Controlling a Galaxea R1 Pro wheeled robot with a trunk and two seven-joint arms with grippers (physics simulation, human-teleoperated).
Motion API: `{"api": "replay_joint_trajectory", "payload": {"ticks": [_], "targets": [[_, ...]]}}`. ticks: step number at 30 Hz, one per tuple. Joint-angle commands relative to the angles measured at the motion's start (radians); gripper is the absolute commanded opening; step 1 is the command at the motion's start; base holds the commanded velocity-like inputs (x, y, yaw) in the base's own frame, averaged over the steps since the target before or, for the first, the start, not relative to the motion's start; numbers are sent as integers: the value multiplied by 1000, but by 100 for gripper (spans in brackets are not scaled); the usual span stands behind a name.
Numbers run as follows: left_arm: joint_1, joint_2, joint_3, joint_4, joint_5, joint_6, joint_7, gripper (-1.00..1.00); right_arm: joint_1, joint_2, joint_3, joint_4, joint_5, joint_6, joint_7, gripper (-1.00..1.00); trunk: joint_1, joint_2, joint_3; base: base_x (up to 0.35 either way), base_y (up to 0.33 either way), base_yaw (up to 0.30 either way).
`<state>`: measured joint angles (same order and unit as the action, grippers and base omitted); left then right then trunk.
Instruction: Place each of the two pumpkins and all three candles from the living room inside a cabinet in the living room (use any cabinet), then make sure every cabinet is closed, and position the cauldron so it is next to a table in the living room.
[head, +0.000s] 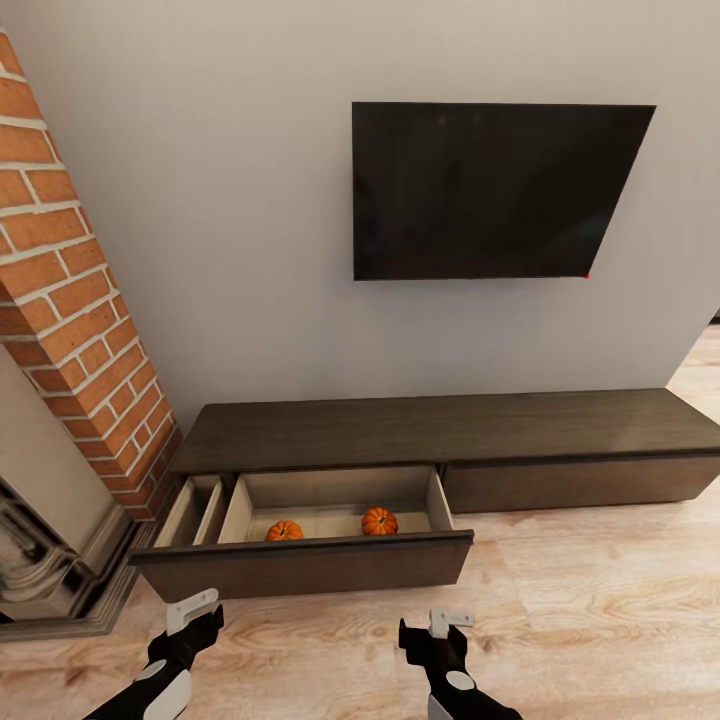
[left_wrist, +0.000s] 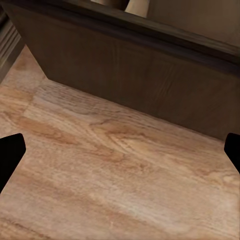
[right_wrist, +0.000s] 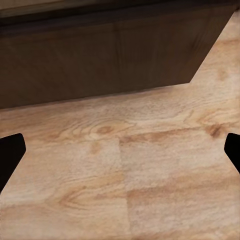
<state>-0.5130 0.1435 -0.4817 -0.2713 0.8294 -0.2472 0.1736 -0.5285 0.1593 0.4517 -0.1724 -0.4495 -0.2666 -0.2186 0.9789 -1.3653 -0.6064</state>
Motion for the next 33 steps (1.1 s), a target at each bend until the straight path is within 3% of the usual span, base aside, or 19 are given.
{"api": "replay_joint_trajectory", "payload": {"ticks": [1,7,12,20,33], "targets": [[-1,1,-9,-1,5,-3,7,100,-1,0,9,1,-8,-3,-5,100,0,0,-1,0,0,0],[-1,1,-10,-1,5,-6,6,100,-1,0,9,1,-8,-2,-5,100,0,0,-1,0,0,0],[0,1,-13,-2,5,-7,6,100,-1,0,8,1,-9,-3,-5,100,19,-35,-17,0,0,0],[0,1,-91,0,5,-7,6,100,-1,0,5,1,-11,3,-15,100,50,-91,-42,0,0,0],[0,1,-98,-2,5,-7,6,100,-1,0,5,1,-11,-4,-16,100,100,-182,-82,0,0,0]]}}
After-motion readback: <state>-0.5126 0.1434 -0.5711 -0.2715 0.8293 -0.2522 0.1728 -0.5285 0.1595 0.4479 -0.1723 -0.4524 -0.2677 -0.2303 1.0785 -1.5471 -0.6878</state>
